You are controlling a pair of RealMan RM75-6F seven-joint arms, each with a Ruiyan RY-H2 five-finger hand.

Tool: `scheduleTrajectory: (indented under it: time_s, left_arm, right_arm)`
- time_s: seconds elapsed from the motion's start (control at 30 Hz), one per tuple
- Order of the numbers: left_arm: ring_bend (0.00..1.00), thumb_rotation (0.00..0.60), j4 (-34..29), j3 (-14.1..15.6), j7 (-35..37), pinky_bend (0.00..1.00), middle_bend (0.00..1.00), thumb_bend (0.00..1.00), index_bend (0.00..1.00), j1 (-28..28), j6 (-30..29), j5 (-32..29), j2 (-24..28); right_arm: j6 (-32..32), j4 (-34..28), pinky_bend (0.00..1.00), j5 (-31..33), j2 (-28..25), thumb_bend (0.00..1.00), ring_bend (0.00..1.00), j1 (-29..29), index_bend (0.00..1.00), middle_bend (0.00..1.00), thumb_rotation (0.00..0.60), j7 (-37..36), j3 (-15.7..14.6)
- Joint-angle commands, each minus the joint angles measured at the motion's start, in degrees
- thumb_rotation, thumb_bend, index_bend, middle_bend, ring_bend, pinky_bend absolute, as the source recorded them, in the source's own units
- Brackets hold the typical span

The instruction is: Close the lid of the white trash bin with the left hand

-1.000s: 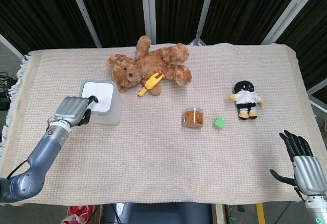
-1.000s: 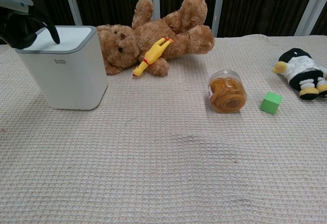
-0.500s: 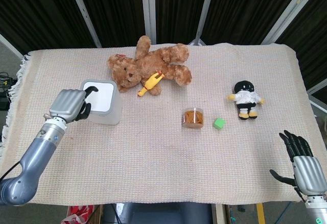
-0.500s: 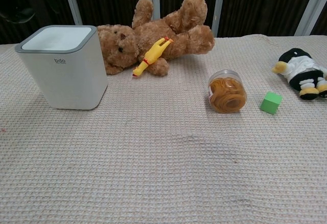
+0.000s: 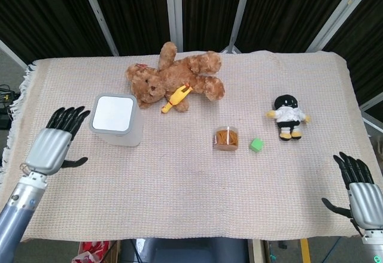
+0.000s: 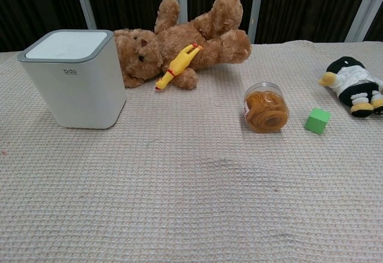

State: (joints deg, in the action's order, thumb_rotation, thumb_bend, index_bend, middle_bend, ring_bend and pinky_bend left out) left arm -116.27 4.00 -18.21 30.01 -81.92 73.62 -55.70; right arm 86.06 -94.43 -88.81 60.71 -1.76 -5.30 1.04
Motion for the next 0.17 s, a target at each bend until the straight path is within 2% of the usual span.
scheduleTrajectory:
  time_s: [0.03, 0.17]
  left_arm:
    - [0.00, 0.600, 10.82, 8.70, 5.23, 0.00, 0.00, 0.08, 0.00, -12.92, -12.05, 13.45, -7.15]
    - [0.00, 0.600, 17.68, 10.39, 5.94, 0.00, 0.00, 0.08, 0.00, -17.84, -15.82, 17.03, -9.78]
  right_arm:
    - [0.42, 0.28, 0.00, -0.36, 0.31, 0.19, 0.00, 0.08, 0.00, 0.00, 0.600, 1.01, 0.03]
    - [0.88, 0.36, 0.00, -0.43, 0.53, 0.19, 0.00, 0.36, 0.00, 0.00, 0.600, 1.69, -0.01]
